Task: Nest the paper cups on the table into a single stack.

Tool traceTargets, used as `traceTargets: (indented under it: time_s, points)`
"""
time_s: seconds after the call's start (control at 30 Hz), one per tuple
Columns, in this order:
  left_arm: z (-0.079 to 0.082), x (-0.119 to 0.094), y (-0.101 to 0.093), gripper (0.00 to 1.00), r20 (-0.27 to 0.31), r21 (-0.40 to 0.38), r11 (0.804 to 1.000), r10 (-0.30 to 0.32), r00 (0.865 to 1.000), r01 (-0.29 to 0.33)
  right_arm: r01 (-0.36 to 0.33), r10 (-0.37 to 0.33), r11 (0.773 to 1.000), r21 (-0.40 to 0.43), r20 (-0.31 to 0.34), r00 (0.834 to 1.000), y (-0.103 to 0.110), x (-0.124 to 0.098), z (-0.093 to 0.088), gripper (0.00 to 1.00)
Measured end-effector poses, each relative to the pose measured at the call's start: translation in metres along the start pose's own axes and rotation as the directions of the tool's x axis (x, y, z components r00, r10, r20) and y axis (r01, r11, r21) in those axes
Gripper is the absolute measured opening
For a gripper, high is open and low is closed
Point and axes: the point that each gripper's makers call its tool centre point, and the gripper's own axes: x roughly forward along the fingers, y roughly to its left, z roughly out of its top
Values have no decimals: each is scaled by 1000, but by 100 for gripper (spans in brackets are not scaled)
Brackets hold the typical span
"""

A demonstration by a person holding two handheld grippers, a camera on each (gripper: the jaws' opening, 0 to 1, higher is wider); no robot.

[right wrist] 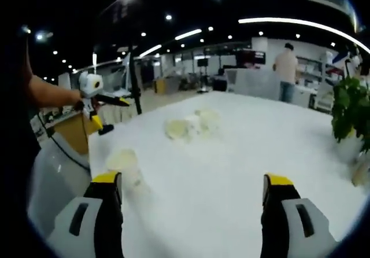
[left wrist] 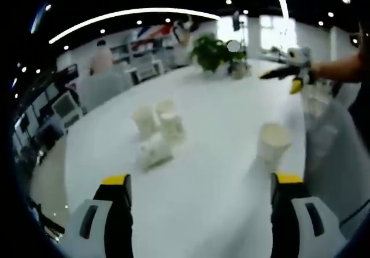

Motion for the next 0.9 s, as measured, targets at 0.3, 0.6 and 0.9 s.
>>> traceTargets:
  time_s: [0.3,0.6,0.9]
  points:
    - [26,18,13,99,-61,162,983,-81,995,90,-4,4,1000,16,2,1000,3,0,-4,100]
    - [45,44,31,99,-179,319,928,-141,974,193,-5,6,999,37,-11,1000,2,0,-12,100]
    - [49,73,53,99,-306,425,858,-162,938,287,-1,1,999,47,-10,1000,-2,0,-13,100]
